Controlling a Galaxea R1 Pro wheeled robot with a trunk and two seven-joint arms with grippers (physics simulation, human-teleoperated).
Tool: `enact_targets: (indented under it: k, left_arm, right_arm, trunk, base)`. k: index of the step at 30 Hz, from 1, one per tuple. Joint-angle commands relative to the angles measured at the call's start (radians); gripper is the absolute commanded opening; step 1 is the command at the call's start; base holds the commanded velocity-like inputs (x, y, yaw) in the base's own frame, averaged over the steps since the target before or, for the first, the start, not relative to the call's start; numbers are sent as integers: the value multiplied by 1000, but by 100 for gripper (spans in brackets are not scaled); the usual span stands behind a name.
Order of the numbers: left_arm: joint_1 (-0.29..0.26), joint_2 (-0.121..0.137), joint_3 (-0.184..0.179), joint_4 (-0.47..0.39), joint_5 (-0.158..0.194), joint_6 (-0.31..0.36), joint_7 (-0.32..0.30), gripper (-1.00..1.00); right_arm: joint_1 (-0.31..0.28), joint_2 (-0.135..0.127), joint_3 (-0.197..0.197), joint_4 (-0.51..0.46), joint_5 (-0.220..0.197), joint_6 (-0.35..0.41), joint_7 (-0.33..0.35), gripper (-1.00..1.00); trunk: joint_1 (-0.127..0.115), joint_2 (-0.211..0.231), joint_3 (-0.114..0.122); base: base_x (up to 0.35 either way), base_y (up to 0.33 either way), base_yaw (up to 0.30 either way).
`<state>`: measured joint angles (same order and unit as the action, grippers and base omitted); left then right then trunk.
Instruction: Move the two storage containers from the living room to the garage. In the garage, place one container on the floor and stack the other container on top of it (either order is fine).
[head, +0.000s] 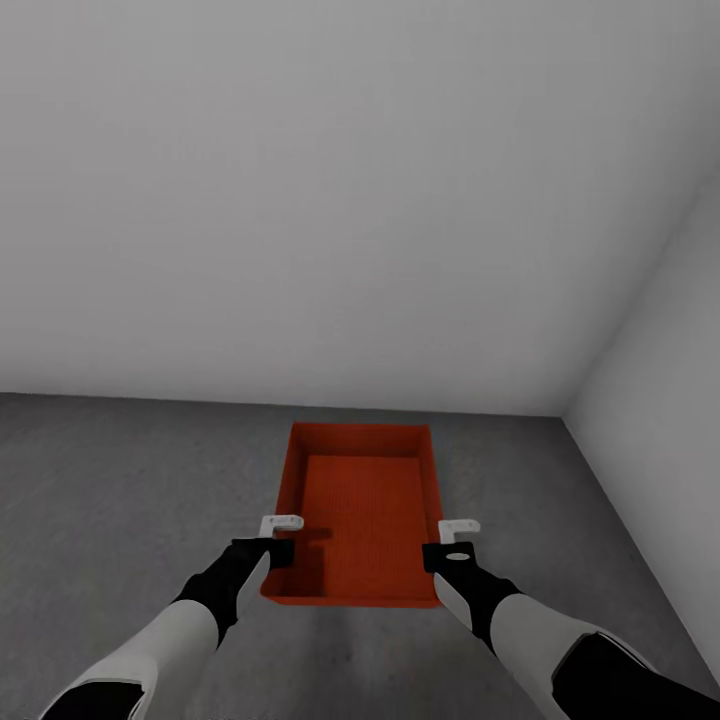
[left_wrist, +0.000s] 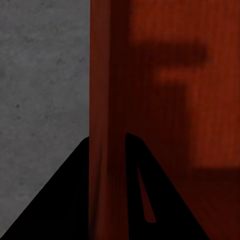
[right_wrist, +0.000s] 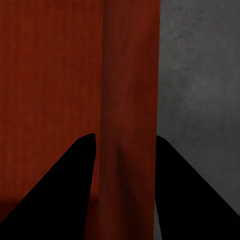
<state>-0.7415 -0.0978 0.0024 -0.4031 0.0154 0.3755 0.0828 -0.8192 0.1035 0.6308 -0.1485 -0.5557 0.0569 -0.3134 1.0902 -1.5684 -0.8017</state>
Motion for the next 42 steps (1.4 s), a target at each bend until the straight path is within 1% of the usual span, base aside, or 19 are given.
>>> enact_targets:
  k: [1,22,39,42]
  left_arm:
    - [1,-8,-4,1,26,19,7,-100]
    - [1,-8,-4,1,26,20,8,-100]
    - [1,-8,-4,1,26,20,7,-100]
    - [1,-8,-4,1,26,20,7,-100]
  right_arm:
    - [-2,0,-19,-4,28,2,-46,-100]
    - [-2,-4,-19,-4,28,3,-46,-100]
    - [-2,0,-19,-3,31,5,-46,-100]
    - [-2,-3,-19,-5,30,4,-43,-100]
  trunk:
    - [4,-8,-6]
    - [84,-155,-105]
    - [150,-274,-160]
    - [161,-295,-170]
  base:
    - [0,0,0]
    - [0,0,0]
    - [0,0,0]
    - [0,0,0]
